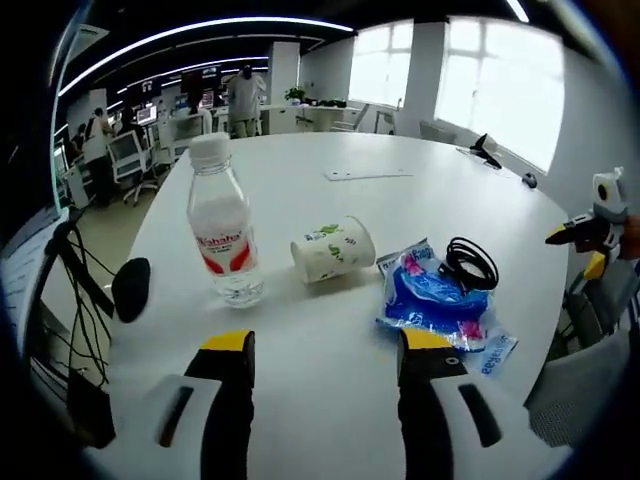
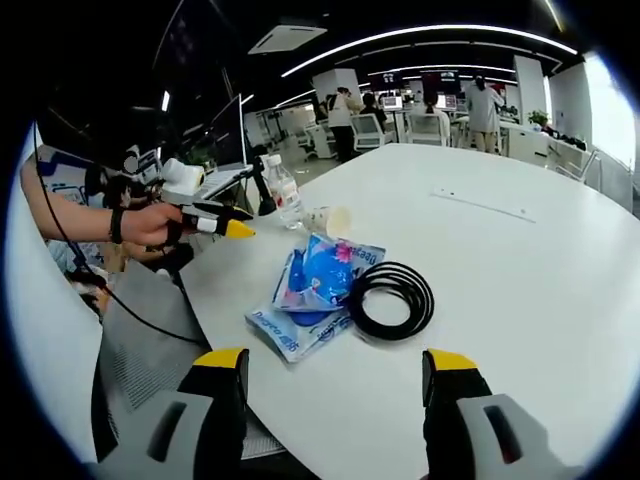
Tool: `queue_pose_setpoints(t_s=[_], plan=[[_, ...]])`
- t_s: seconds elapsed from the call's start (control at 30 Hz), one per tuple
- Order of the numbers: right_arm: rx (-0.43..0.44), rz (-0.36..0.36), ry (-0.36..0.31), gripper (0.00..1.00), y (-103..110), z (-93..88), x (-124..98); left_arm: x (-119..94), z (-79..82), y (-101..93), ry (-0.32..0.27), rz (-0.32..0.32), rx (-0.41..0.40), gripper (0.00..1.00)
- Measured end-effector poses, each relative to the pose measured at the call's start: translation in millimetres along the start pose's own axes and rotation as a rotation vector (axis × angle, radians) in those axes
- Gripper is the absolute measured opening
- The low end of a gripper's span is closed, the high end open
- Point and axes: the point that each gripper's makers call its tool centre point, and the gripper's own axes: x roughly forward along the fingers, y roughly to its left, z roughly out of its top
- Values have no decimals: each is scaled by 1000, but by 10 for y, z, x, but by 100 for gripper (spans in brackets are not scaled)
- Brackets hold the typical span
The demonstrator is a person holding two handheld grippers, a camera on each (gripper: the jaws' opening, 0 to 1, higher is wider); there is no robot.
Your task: Arrange the tabletop items into an orderly group along one side of the table until the central work area is clear of visible clutter.
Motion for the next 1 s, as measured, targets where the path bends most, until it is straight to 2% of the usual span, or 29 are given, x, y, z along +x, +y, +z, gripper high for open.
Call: queue_pose_setpoints(t_s=[0.3, 0.5, 0.73, 0.83, 1.0], plan=[[2, -3, 6, 72, 5, -4, -9, 105, 73, -21, 2, -17, 34, 57], [-1, 4, 8, 72, 44, 19, 9, 144, 183, -158, 21, -39, 147, 56], [-5, 6, 11, 72, 28, 21, 16, 319, 284, -248, 54, -63, 296, 55], [-2, 4, 10, 72, 14, 15, 8, 382, 355, -259, 67, -65, 365, 55], [8, -1, 14, 72, -14, -24, -13, 487, 425, -233, 83, -71, 422, 54]])
